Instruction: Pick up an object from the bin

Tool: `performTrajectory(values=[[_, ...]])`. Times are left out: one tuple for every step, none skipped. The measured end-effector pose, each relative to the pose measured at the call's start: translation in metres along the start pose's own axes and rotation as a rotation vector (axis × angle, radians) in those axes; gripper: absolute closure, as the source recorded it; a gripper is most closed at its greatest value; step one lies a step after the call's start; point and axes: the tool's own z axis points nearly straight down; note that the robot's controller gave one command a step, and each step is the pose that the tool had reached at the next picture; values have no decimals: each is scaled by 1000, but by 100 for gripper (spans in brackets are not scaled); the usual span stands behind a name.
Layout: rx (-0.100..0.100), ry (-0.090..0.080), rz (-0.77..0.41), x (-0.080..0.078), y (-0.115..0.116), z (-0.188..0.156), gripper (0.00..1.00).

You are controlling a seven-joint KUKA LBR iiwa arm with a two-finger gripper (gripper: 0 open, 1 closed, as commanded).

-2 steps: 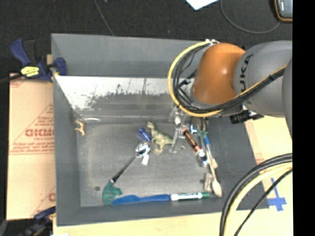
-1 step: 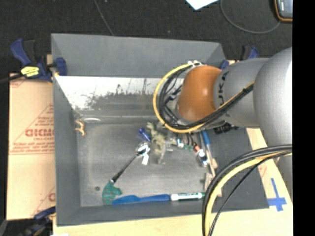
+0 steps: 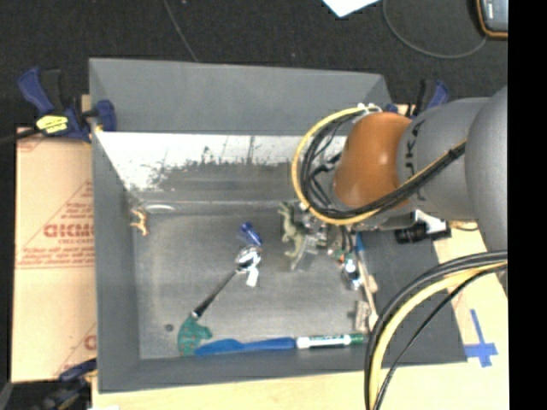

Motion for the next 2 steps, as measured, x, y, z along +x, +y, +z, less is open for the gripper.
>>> performTrajectory(values=[[1,0,-1,0,0,0,100],[1,1,-34,2,-25,-108,100]])
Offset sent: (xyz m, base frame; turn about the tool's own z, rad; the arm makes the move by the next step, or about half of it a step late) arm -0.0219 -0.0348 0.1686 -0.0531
